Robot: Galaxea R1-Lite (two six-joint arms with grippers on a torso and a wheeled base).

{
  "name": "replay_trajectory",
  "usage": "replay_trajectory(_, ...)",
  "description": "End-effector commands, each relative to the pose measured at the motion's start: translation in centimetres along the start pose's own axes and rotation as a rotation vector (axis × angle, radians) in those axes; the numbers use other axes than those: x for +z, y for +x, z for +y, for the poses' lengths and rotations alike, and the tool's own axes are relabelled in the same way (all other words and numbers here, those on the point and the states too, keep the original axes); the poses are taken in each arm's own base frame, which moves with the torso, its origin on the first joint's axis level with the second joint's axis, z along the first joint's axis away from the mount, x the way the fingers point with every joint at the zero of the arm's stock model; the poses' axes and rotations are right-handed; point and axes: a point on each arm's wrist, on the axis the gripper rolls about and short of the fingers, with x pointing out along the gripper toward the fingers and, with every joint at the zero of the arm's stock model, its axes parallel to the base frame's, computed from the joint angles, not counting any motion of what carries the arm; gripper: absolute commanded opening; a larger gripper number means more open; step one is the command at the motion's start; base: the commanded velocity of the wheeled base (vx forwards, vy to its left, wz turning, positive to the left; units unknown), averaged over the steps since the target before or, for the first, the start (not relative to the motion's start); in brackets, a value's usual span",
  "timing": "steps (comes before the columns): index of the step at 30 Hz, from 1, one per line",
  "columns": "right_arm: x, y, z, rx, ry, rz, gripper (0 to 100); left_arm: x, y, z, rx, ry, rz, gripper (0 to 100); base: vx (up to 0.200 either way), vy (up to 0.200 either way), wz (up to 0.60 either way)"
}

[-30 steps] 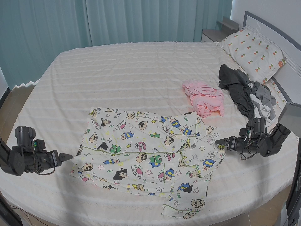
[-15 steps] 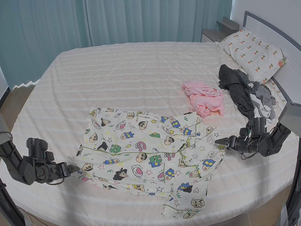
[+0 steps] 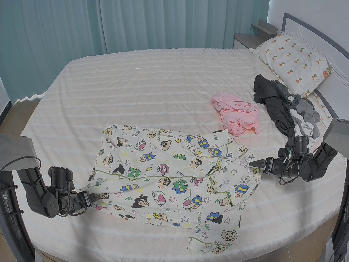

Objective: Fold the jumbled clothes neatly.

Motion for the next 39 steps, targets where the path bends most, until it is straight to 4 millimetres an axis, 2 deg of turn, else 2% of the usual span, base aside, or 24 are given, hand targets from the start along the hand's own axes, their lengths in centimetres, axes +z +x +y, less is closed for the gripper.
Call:
replay_trajectory(1, 0.0, 0.0, 0.0, 0.000, 0.000, 0.000, 100, -0.6, 0.5, 0.2, 0.012, -0.001, 0.031, 100, 0.000, 0.000, 0.00)
replay_trajectory(5, 0.0, 0.0, 0.0, 0.000, -0.001, 0.000, 100, -0.7, 0.2, 0.2, 0.010, -0.021, 0.028, 100, 0.000, 0.000, 0.00)
replay_trajectory(9, 0.0, 0.0, 0.0, 0.000, -0.001, 0.002, 100, 0.3, -1.6, -0.1, -0.027, -0.065, -0.021, 100, 0.000, 0.000, 0.00)
replay_trajectory(13, 0.0, 0.0, 0.0, 0.000, -0.001, 0.002, 100, 0.0, -3.1, -0.1, -0.072, -0.051, -0.016, 100, 0.000, 0.000, 0.00)
replay_trajectory(16, 0.0, 0.0, 0.0, 0.000, 0.000, 0.000, 100, -0.3, -3.5, 0.1, -0.075, 0.015, -0.010, 100, 0.000, 0.000, 0.00)
replay_trajectory(22, 0.0, 0.0, 0.0, 0.000, -0.001, 0.000, 100, -0.5, -3.2, 0.3, -0.056, 0.130, 0.001, 100, 0.000, 0.000, 0.00)
replay_trajectory(27, 0.0, 0.0, 0.0, 0.000, -0.001, 0.000, 100, -0.9, -1.7, 0.5, -0.012, 0.199, 0.023, 100, 0.000, 0.000, 0.00)
replay_trajectory(37, 0.0, 0.0, 0.0, 0.000, 0.000, 0.000, 100, -0.6, 0.1, -0.3, -0.013, 0.228, 0.027, 100, 0.000, 0.000, 0.00)
replay_trajectory(38, 0.0, 0.0, 0.0, 0.000, 0.000, 0.000, 100, -0.6, 0.4, -0.4, -0.001, 0.231, 0.025, 0, 0.000, 0.000, 0.00)
replay_trajectory(39, 0.0, 0.0, 0.0, 0.000, 0.000, 0.000, 100, -0.6, 0.5, -0.4, 0.000, 0.233, 0.027, 0, 0.000, 0.000, 0.00)
